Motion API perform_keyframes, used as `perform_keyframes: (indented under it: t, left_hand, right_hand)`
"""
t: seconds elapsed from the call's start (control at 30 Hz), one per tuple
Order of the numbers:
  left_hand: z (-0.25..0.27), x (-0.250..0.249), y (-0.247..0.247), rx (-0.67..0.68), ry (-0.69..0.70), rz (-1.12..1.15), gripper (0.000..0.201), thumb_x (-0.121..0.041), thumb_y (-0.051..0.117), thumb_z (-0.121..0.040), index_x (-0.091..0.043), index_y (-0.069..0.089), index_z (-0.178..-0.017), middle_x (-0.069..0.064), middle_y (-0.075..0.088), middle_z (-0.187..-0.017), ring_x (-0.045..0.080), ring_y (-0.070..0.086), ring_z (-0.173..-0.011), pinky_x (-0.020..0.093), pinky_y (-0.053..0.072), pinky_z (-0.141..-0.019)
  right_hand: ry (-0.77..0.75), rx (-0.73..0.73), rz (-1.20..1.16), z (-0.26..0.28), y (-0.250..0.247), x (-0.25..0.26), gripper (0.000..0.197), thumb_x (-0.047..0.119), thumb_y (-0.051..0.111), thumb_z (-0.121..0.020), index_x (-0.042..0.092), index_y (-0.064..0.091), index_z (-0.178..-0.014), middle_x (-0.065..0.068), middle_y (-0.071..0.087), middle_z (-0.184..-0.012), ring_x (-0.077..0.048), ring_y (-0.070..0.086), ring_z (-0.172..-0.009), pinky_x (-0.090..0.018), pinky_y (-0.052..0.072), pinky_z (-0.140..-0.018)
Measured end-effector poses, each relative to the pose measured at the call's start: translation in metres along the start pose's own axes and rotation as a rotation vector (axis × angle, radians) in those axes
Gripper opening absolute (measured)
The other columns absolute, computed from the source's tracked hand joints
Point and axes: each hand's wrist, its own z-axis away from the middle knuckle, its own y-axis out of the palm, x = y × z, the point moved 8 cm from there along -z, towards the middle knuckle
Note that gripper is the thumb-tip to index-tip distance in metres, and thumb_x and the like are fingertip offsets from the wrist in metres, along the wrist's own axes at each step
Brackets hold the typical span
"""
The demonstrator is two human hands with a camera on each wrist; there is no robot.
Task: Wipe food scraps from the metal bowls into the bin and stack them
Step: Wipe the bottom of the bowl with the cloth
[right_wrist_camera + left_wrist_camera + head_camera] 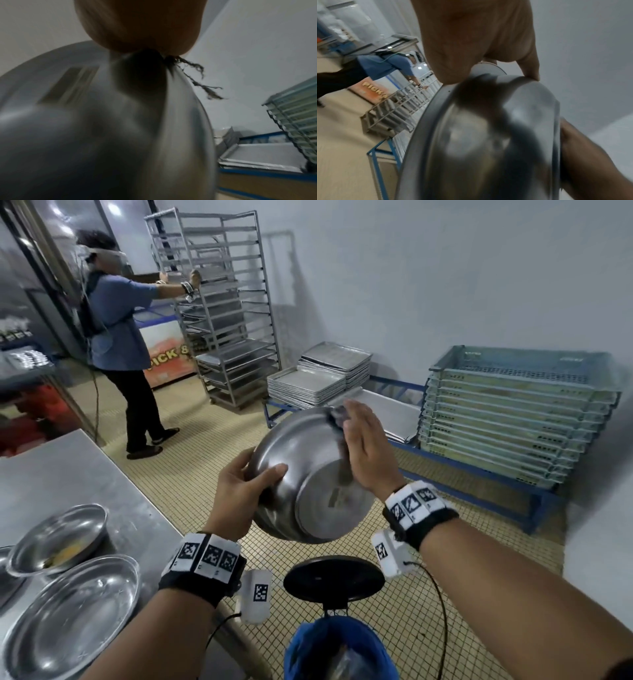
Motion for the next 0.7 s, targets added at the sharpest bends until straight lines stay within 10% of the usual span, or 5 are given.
perform_keyframes:
  t: [0.3,0.43,0.57,0.7]
  left_hand:
    - [0.001,-0.017,-0.002,0.11,0.063,-0.152,0.047,-0.009,0.086,-0.075,-0.007,0.071,-0.119,0.015,0.079,-0.104,0.033,0.078,-0.095,0.037,0.063,-0.076]
    - [0.002,-0.016,-0.012,0.087,0.075,-0.165,0.048,-0.009,0.087,-0.075,-0.008,0.071,-0.12,0.013,0.079,-0.103,0.032,0.078,-0.094,0.036,0.063,-0.074]
    - [0.004,-0.011,-0.01,0.106,0.056,-0.18,0.048,-0.006,0.087,-0.074,-0.008,0.071,-0.12,0.012,0.08,-0.104,0.029,0.078,-0.096,0.033,0.063,-0.075]
    - [0.005,-0.011,-0.002,0.132,0.074,-0.18,0.047,-0.005,0.087,-0.07,-0.007,0.072,-0.115,0.011,0.08,-0.101,0.025,0.078,-0.092,0.031,0.062,-0.074]
  right_hand:
    - [-0.208,0.308,0.12,-0.017,0.032,0.025,0.047,0.032,0.037,-0.107,0.018,0.047,-0.151,0.0,0.045,-0.155,-0.017,0.039,-0.142,-0.031,0.028,-0.119]
    - [0.147,0.074,-0.02,-0.011,0.005,-0.012,0.034,0.016,0.047,-0.107,0.01,0.062,-0.137,-0.004,0.068,-0.129,-0.014,0.061,-0.115,-0.037,0.048,-0.106]
    - [0.07,-0.166,-0.025,-0.017,-0.015,0.01,0.03,0.019,0.049,-0.107,0.009,0.065,-0.131,-0.001,0.071,-0.116,-0.003,0.061,-0.1,-0.004,0.046,-0.084]
    - [-0.143,0.156,-0.032,-0.02,0.019,0.045,0.027,0.028,0.05,-0.106,0.019,0.072,-0.12,0.008,0.07,-0.122,-0.005,0.063,-0.109,-0.019,0.048,-0.094]
